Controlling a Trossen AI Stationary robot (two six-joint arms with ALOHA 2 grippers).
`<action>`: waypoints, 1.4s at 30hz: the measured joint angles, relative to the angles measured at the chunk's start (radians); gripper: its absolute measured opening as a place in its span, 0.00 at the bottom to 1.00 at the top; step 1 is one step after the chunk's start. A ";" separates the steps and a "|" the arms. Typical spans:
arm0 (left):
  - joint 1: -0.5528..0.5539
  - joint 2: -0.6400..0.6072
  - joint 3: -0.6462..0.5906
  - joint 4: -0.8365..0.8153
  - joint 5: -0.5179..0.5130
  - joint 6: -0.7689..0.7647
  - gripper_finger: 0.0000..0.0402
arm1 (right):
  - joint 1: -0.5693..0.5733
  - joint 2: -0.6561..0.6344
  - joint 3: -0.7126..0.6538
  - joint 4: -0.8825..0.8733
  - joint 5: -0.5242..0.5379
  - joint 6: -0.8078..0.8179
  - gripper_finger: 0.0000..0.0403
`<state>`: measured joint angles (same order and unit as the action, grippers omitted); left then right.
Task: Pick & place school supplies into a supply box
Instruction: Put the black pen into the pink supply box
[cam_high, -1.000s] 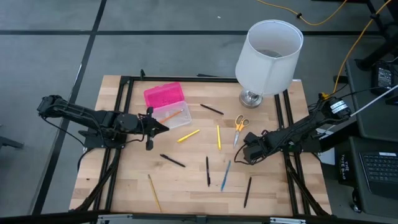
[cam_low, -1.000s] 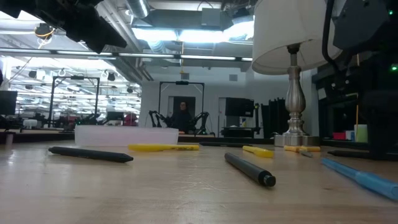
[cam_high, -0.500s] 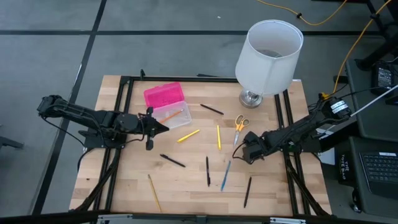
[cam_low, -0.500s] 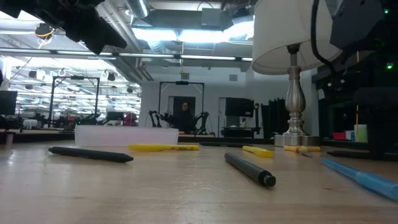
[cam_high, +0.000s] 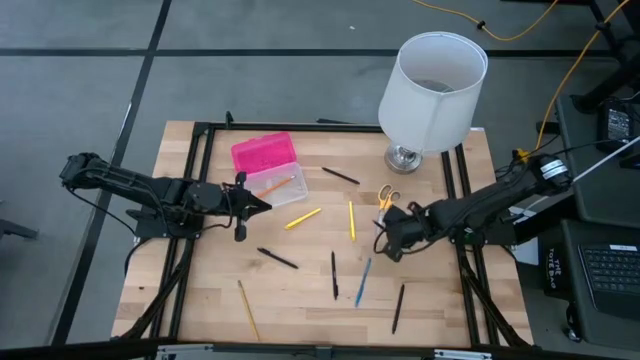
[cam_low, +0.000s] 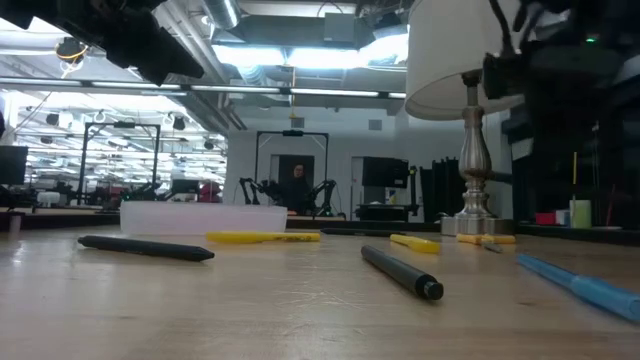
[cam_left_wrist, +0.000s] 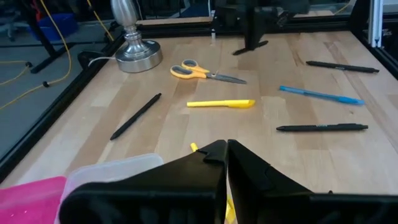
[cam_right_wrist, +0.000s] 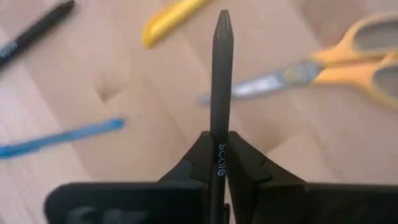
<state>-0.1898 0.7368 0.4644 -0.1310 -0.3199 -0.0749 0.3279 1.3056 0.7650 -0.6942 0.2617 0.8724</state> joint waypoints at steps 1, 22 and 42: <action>0.000 0.000 0.000 0.000 0.000 0.000 0.02 | -0.013 -0.008 0.000 0.014 0.007 -0.029 0.07; 0.000 0.000 0.000 0.000 -0.001 -0.016 0.02 | -0.358 -0.037 0.005 0.609 -0.254 -0.704 0.07; 0.000 0.000 0.000 0.001 -0.001 -0.042 0.02 | -0.465 -0.037 0.005 0.780 -0.465 -0.911 0.07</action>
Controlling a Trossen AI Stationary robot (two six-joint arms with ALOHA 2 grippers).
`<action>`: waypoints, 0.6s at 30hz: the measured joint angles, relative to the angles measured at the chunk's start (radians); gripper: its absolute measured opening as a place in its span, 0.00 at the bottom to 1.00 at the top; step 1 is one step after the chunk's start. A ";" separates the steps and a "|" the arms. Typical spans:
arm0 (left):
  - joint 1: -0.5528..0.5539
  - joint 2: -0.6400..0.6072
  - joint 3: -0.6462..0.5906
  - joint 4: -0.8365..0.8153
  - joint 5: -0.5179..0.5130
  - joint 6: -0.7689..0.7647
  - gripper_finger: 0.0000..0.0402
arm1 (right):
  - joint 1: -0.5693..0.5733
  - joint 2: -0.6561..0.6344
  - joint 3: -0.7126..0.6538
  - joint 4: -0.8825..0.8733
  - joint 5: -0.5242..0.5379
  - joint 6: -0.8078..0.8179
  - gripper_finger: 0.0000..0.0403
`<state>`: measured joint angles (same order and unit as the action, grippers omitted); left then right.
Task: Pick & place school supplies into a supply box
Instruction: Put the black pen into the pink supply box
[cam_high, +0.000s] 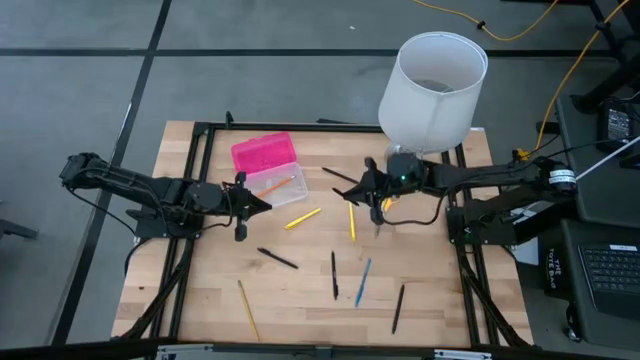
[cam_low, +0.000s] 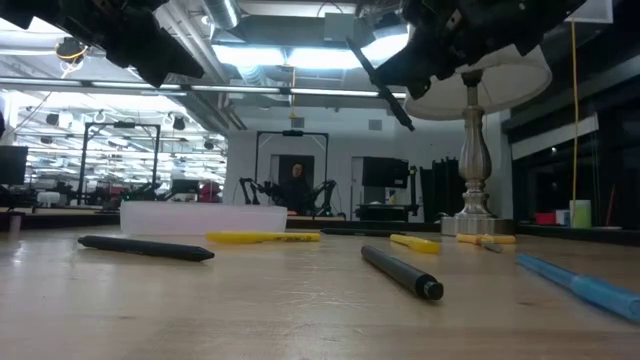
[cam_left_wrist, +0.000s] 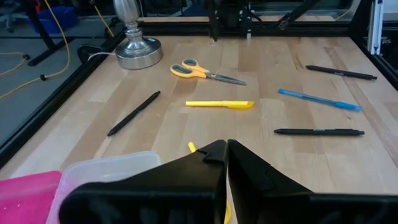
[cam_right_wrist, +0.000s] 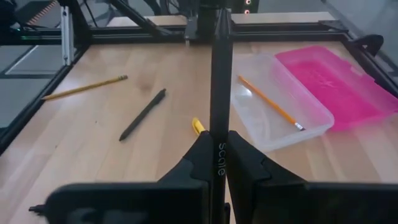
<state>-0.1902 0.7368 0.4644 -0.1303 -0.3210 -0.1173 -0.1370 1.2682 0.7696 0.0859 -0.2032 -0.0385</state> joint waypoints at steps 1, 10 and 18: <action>0.000 0.000 0.000 0.000 0.000 0.000 0.02 | -0.009 0.000 0.000 0.001 -0.006 0.000 0.07; 0.000 0.000 0.000 0.007 -0.057 0.000 0.07 | -0.021 0.011 0.000 0.061 -0.009 -0.045 0.07; 0.000 0.000 0.000 0.008 -0.061 0.000 0.11 | -0.010 0.121 0.000 0.215 -0.012 -0.062 0.07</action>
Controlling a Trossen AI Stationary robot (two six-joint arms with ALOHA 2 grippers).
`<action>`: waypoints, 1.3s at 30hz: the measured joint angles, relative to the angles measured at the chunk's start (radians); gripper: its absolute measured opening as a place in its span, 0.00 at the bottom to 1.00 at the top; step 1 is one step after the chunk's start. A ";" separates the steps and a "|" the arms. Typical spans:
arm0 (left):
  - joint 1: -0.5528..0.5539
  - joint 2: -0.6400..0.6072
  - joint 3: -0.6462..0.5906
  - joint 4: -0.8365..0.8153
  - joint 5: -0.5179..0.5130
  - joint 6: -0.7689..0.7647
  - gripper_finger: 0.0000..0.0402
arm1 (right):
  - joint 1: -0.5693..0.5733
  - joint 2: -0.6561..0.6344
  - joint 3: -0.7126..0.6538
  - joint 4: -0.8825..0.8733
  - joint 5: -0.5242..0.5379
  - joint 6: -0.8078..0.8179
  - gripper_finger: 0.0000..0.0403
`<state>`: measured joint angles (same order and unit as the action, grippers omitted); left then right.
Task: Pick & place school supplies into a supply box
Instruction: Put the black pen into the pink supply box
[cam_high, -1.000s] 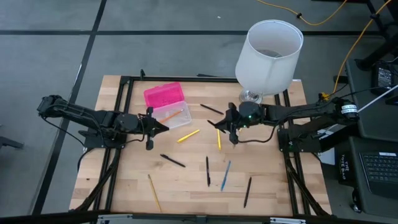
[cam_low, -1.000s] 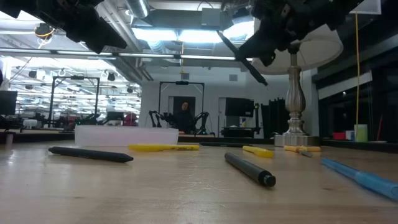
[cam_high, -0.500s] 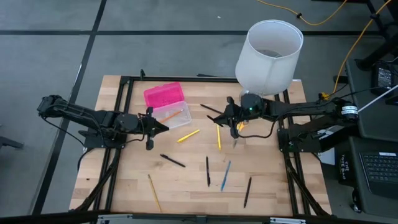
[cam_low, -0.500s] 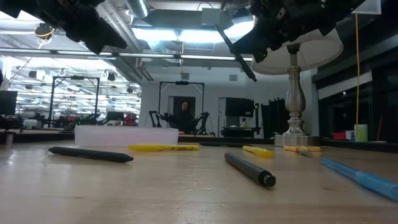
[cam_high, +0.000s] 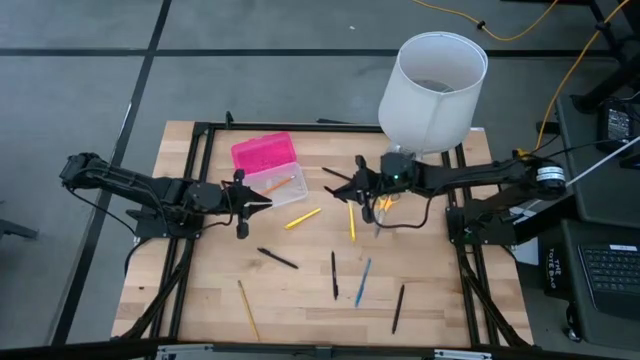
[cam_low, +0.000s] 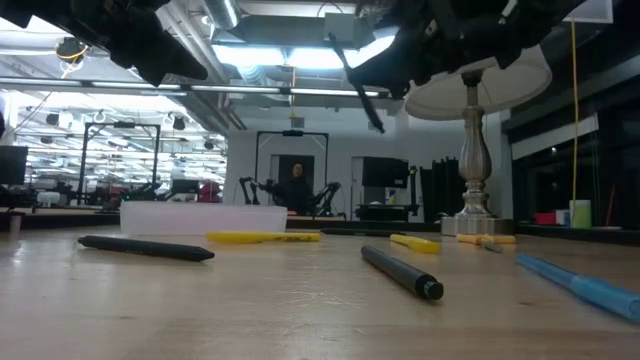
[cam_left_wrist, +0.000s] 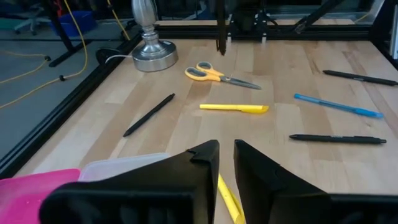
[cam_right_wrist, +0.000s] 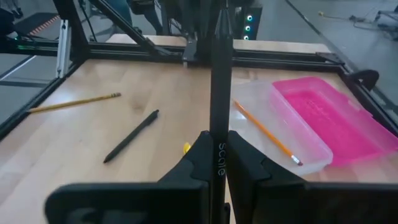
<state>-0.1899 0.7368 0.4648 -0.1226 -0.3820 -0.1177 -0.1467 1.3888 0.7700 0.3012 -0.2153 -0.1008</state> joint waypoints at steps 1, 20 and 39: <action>0.000 0.000 0.000 0.000 0.000 0.000 0.11 | 0.000 0.015 0.000 0.015 0.000 -0.010 0.07; 0.000 0.071 0.000 0.250 -0.014 0.095 0.17 | 0.049 0.084 0.001 0.277 -0.103 -0.093 0.07; 0.093 0.501 0.120 0.739 0.126 0.236 0.45 | 0.059 0.086 0.001 0.310 -0.100 -0.062 0.07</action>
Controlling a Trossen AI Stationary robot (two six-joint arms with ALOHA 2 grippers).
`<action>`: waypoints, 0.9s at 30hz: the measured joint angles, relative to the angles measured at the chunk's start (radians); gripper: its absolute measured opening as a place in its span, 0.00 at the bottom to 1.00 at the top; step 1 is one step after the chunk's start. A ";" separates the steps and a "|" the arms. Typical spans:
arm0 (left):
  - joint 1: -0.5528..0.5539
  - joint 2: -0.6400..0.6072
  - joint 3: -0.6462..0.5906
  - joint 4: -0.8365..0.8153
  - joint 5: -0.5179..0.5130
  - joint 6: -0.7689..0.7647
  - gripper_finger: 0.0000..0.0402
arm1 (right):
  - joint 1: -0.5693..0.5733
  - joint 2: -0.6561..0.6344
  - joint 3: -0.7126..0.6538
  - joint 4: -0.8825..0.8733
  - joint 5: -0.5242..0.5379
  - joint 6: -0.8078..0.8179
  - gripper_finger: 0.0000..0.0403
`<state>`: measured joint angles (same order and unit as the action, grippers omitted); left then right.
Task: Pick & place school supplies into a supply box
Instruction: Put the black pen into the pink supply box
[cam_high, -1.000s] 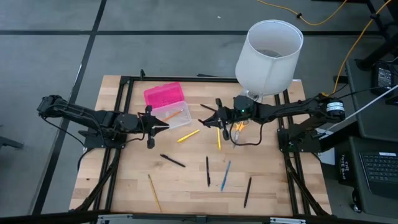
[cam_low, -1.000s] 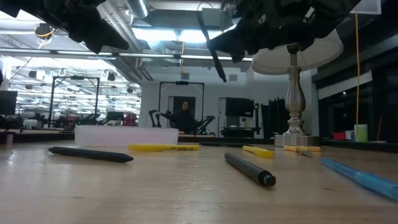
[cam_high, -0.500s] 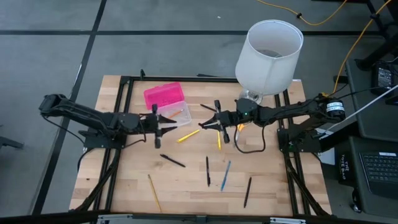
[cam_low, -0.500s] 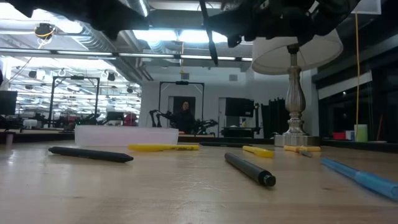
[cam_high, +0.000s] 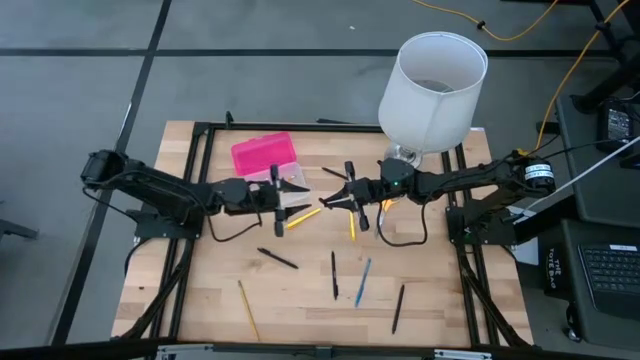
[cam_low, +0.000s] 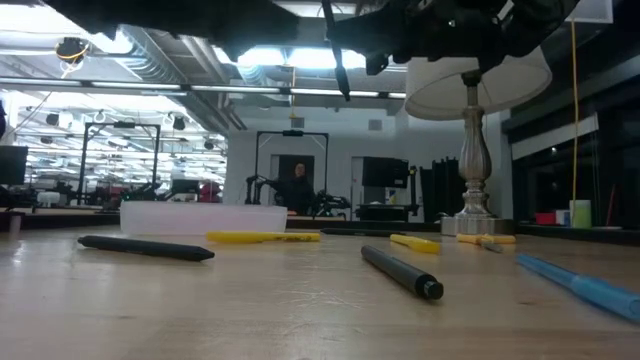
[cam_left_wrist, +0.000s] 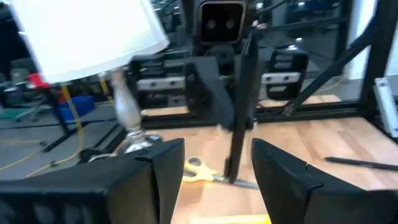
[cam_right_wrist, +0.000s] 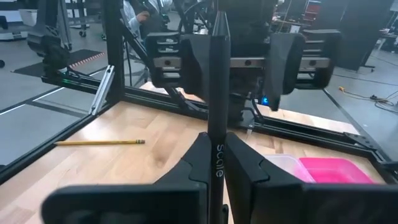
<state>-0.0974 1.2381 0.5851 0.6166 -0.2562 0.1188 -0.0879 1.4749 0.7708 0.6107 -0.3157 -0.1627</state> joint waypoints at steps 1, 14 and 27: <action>0.005 0.017 0.015 0.000 0.024 0.000 0.45 | 0.000 0.007 0.000 0.006 0.001 0.000 0.07; 0.027 0.098 0.073 0.013 0.103 0.000 0.44 | -0.001 0.078 -0.001 0.107 0.008 0.000 0.07; 0.030 0.098 0.073 0.049 0.101 0.041 0.39 | 0.000 0.078 -0.001 0.123 0.064 0.000 0.07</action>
<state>-0.0677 1.3361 0.6579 0.6658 -0.1550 0.1593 -0.0883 1.5532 0.7696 0.7334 -0.2520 -0.1623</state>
